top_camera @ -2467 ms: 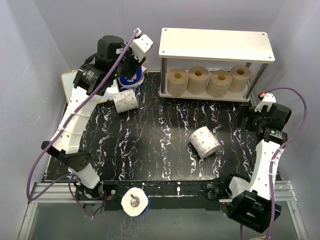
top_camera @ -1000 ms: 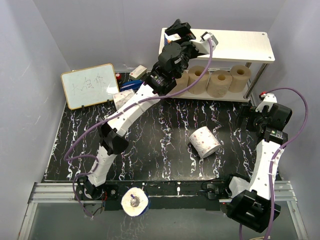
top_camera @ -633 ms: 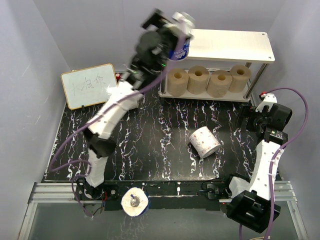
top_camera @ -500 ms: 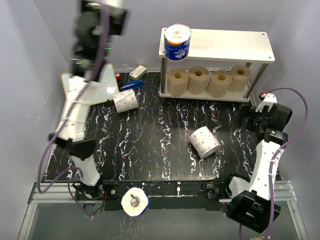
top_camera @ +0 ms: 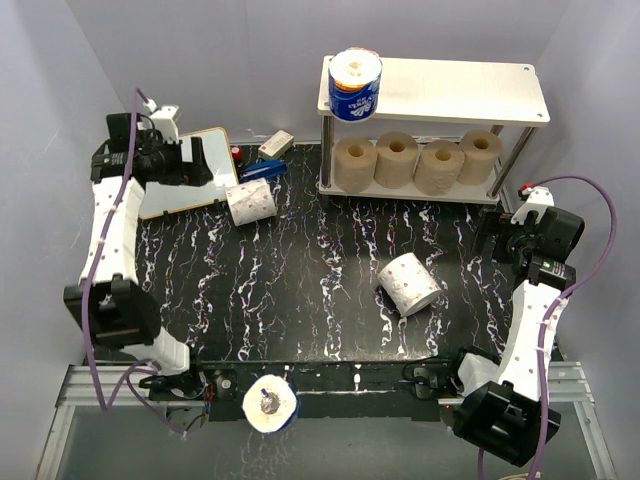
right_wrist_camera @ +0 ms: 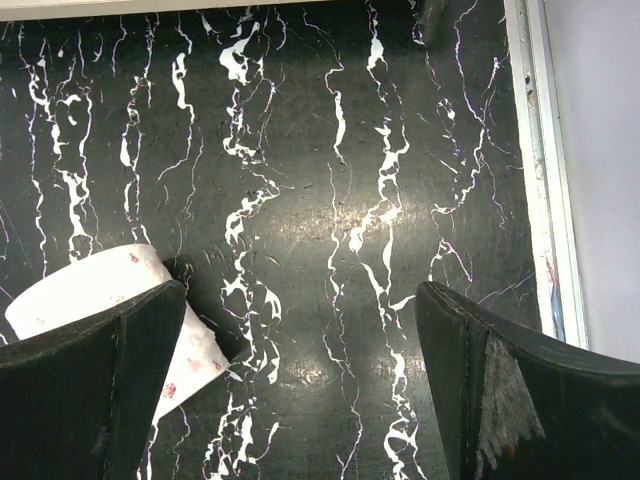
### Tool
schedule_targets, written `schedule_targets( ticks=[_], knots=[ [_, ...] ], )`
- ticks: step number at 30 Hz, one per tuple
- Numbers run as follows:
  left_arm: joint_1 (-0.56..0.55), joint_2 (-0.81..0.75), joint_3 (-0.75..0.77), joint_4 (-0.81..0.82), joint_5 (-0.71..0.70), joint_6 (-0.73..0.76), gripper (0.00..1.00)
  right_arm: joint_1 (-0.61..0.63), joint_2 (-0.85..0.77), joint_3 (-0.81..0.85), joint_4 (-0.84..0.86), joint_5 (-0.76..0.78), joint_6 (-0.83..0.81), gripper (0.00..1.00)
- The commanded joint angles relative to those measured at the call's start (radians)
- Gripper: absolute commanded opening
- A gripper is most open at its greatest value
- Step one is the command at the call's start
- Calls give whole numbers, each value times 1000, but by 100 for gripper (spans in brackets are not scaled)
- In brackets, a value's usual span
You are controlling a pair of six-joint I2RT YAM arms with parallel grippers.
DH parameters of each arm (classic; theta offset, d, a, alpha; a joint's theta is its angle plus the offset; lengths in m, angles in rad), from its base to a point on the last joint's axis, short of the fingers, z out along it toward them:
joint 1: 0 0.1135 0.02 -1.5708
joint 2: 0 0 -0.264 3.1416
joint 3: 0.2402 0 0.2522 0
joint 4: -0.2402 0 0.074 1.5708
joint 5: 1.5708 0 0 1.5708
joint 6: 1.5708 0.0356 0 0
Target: Place and organize the paper towels onto the shelf
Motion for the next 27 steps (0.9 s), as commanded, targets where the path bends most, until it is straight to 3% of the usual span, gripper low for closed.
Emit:
schedule_targets(
  ticks=[1,3,5,8,12,15,17,19,23,27],
  knots=[
    [26,56,-15,-143,253,-41,99,-3,-13,6,43,-14,-14,98],
    [42,5,-132,-40,280,-127,99,-3,-14,5,43,-13,-14,98],
    [43,-99,-308,157,234,-330,99,-2,-15,5,43,-12,-14,98],
    [43,-205,-492,354,226,-513,99,-1,-11,5,44,-14,-14,98],
    [42,-161,-521,354,267,-617,99,-1,-1,5,43,-14,-14,98],
    [42,-132,-468,249,180,-582,99,2,13,13,11,-66,-62,98],
    [41,-132,-423,156,19,-527,99,2,45,66,-81,-166,-174,98],
    [42,-142,-407,87,-129,-472,99,27,116,227,-269,-266,-361,98],
    [43,-215,-454,18,-268,-358,99,184,288,436,-486,-123,-493,98],
    [44,-302,-505,-62,-260,-270,99,552,384,376,-537,151,-441,98]
  ],
)
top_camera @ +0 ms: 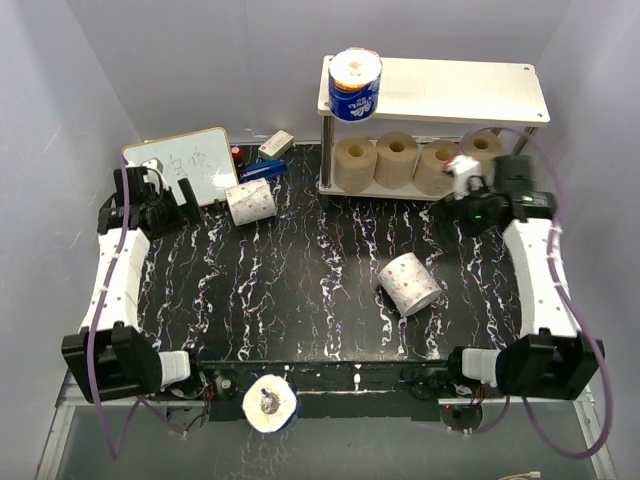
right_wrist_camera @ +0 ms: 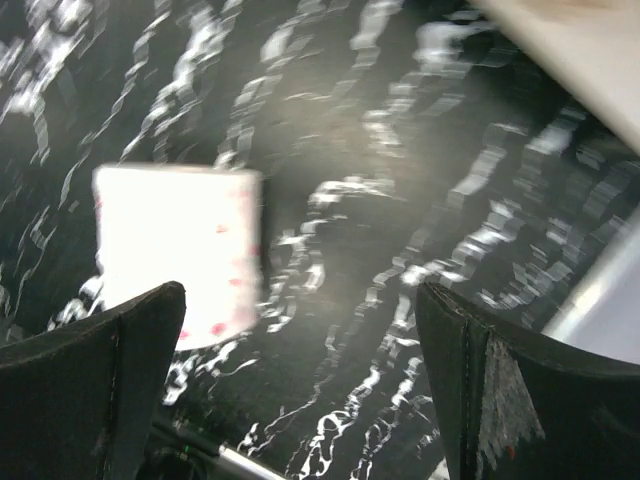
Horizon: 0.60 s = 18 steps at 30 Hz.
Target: Place and organize the paper towels onto the shelf
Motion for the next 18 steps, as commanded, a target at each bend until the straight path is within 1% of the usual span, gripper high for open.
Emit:
schedule_targets(
  ticks=[1,3,5,7,8,10,13,16,18],
  knots=[
    [6,-127,-36,-155,-73,126,99,346,60,-66,-167,208,-55,98],
    [5,-161,-61,-176,-65,138,99,452,68,-64,-159,194,-69,98],
    [5,-202,-104,-166,-44,157,99,499,117,-13,-183,135,-124,99],
    [6,-239,-138,-160,16,200,99,514,202,58,-226,77,-167,98],
    [6,-247,-148,-166,72,225,99,523,251,98,-237,73,-176,98],
    [6,-261,-172,-165,128,256,99,539,326,138,-234,87,-199,97],
    [8,-273,-195,-140,120,265,99,542,387,171,-198,113,-231,97],
    [11,-250,-195,-138,117,265,99,542,421,160,-154,130,-252,97],
    [13,-234,-197,-136,117,265,99,542,455,147,-156,111,-264,93]
  ],
)
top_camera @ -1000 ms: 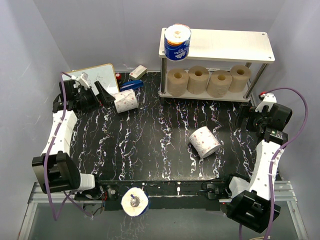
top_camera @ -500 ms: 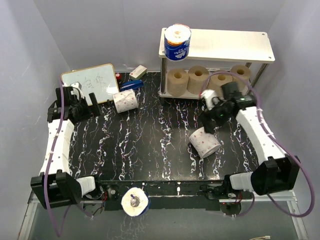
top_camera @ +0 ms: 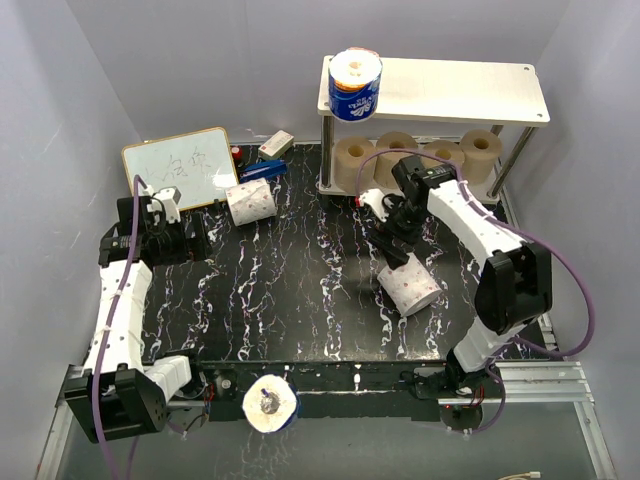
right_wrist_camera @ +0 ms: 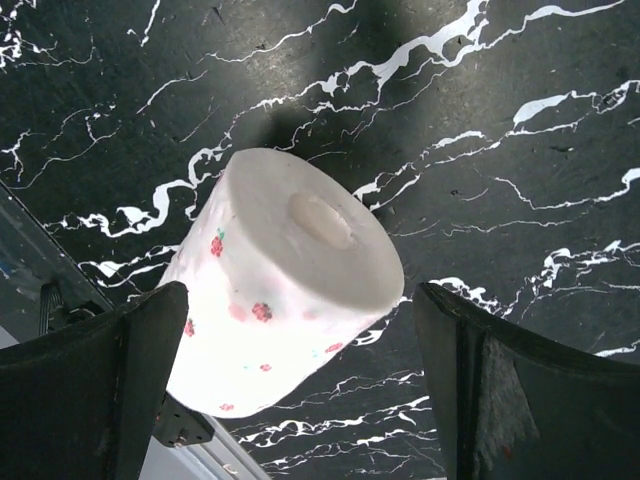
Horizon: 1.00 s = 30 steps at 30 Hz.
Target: Place and organize the paper towels onto the shelf
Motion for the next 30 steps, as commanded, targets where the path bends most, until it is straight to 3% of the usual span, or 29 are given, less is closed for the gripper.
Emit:
schedule_targets(
  ticks=[1,3,8,10,11,14,17,22,30],
  knots=[
    [9,18,-7,7,31,29,99,5,50,14,18,-13,-63,89],
    [11,31,-15,15,28,35,99,15,108,15,-5,-1,-51,81],
    [12,86,-17,20,34,42,99,18,141,-33,9,8,-51,79],
    [13,102,-17,20,35,45,99,18,143,-40,12,9,-51,73],
    [13,107,-17,19,35,45,99,20,146,-45,11,9,-51,67],
    [12,105,-17,20,39,47,99,20,155,-56,4,19,-49,38],
    [13,99,-18,19,45,49,99,20,158,-58,1,41,-42,1],
    [12,108,-17,19,52,52,99,23,134,-7,-28,77,4,0],
    [13,138,-15,14,70,61,99,27,-11,236,-74,115,158,0]
  ],
)
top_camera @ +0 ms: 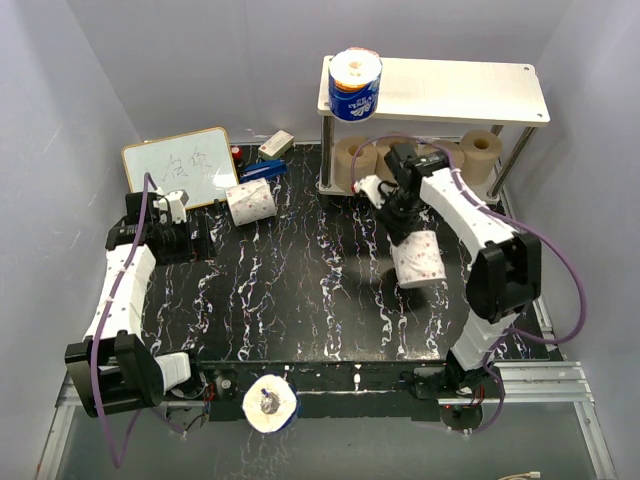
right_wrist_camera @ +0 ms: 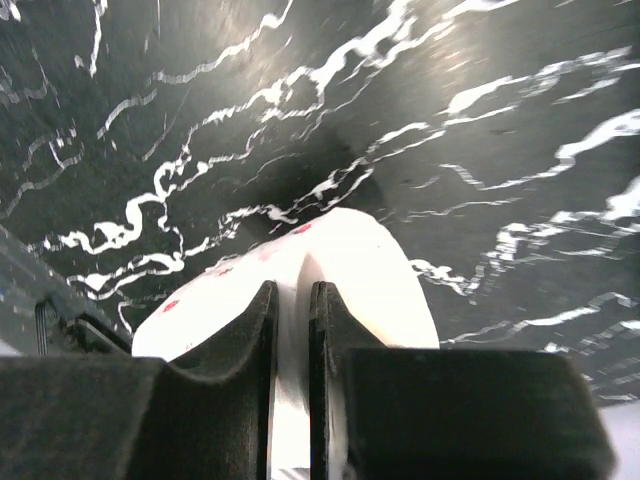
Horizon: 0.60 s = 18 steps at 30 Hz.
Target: Place and organize the paper towels onto the shelf
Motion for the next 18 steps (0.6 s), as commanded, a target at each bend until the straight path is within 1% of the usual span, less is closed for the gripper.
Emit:
schedule_targets(
  ticks=[1,6,8,10,13,15,17,18],
  knots=[
    [5,10,-4,-11,44,22,99,3,-169,132,-24,8,125,0],
    [5,22,-3,-13,53,24,99,4,-274,180,25,-37,298,0],
    [5,33,-2,-14,58,28,99,4,-331,225,55,-34,304,0],
    [5,51,5,-21,72,37,99,4,-382,276,75,11,238,0],
    [5,77,14,-37,111,54,99,4,-416,350,100,193,138,0],
    [5,94,19,-46,124,56,99,3,-426,390,121,318,106,0],
    [5,109,20,-46,117,53,99,4,-460,392,209,443,90,0],
    [6,112,21,-47,116,52,99,3,-481,379,306,542,87,0]
  ],
)
